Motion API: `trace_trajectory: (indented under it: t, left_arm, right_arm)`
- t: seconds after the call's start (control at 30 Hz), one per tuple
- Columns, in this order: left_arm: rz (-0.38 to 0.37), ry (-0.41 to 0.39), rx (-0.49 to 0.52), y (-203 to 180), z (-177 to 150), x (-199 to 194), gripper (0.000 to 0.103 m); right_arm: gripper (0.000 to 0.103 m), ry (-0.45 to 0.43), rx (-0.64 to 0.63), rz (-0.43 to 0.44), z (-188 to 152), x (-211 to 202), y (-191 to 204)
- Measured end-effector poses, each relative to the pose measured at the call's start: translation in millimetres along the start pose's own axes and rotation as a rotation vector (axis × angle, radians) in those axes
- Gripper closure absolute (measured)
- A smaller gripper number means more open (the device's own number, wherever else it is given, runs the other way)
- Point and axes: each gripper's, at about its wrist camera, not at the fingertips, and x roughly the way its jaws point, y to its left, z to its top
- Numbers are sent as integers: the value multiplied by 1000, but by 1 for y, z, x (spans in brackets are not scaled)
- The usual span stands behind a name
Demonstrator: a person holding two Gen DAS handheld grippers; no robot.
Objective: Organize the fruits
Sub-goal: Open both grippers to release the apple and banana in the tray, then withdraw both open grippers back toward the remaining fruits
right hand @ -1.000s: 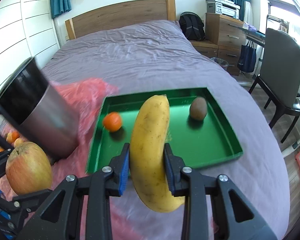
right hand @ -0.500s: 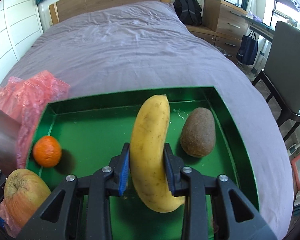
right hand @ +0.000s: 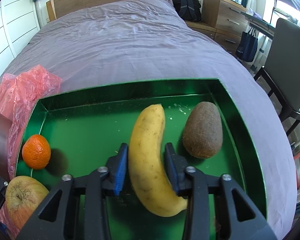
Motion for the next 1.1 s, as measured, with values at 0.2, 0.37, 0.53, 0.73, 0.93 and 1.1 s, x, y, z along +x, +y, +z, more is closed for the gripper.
trace_trajectory:
  t: [0.2,0.37,0.53,0.73,0.93,1.1]
  left_arm:
    - [20,-3,9,-2,-4,-14,34]
    - [22,-62,3,-2,-4,-44,30]
    - [8,-96,7,-5,1,-74,30]
    - [-3,-137,27,-9,-17,-126,30]
    - [13,-160,56,-7,-59,-178,23]
    - [50,-171,46,12,-101,-218,19]
  right_arm:
    - [22,-46,20,1,-3,-31,-2]
    - [13,-89,33,-4,-17,-72,1]
    - [12,-108,57,-18,-36,-110,3]
    - [11,-129,99,-31,-66,-157,2]
    - [11,-137,88,-35,-101,-204,24]
    - [11,-144,57,-7,-130,-238,57]
